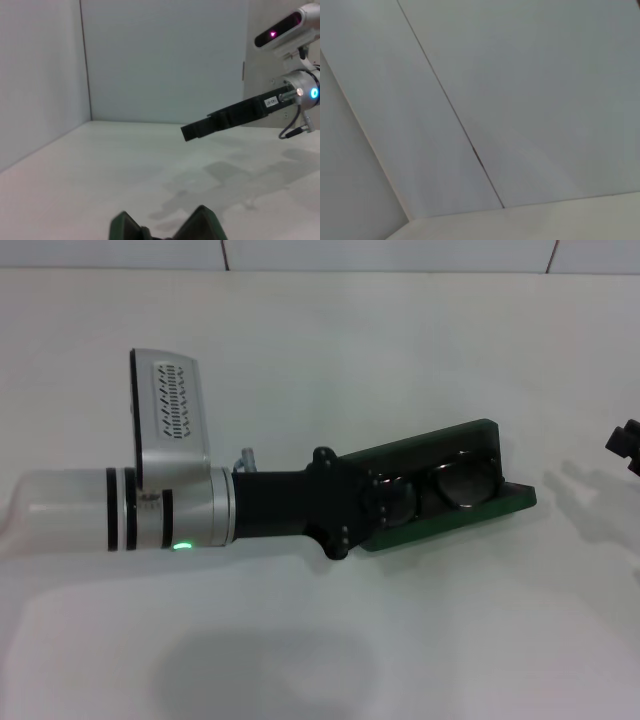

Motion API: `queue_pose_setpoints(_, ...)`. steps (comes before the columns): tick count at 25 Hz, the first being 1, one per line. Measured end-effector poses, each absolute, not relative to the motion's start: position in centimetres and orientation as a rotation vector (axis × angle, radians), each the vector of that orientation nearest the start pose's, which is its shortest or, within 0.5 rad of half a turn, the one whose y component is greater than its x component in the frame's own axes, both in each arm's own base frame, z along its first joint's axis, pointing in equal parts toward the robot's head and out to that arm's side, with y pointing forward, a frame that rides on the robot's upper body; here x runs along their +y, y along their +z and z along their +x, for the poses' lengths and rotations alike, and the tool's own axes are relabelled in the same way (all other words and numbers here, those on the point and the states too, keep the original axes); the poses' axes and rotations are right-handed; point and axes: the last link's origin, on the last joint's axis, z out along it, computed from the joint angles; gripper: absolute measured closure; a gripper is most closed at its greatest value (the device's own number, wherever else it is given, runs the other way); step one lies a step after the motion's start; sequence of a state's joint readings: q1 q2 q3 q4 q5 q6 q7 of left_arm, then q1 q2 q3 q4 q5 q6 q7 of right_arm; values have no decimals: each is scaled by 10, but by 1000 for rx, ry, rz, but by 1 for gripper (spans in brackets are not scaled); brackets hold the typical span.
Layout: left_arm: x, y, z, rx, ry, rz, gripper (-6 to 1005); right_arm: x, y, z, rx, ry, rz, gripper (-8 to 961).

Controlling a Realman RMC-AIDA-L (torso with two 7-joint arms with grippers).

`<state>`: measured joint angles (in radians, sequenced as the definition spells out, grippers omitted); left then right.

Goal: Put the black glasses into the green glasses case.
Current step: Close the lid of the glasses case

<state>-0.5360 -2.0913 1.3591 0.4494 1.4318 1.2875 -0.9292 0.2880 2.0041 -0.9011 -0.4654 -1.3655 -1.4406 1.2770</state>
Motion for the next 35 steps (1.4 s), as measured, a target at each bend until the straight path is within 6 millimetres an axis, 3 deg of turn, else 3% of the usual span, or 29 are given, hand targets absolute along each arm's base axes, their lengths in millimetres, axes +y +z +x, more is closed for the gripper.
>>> queue_pose_setpoints(3,310,-90,-232,-178,-709,-2833,808,292,25,323,884,1026,-2218,621)
queue_pose_setpoints(8,307,-96,-235,-223,-694,-2852,902,295,24,323,883,1014,-2218,617)
queue_pose_setpoints(29,291,-119,-253,-264,-515,-2953,901,299,24,321,879,1008,-2218,604)
queue_pose_setpoints(35,281,-109,-251,-211,-640,-2915,901,300,24,321,876,1008,-2220,600)
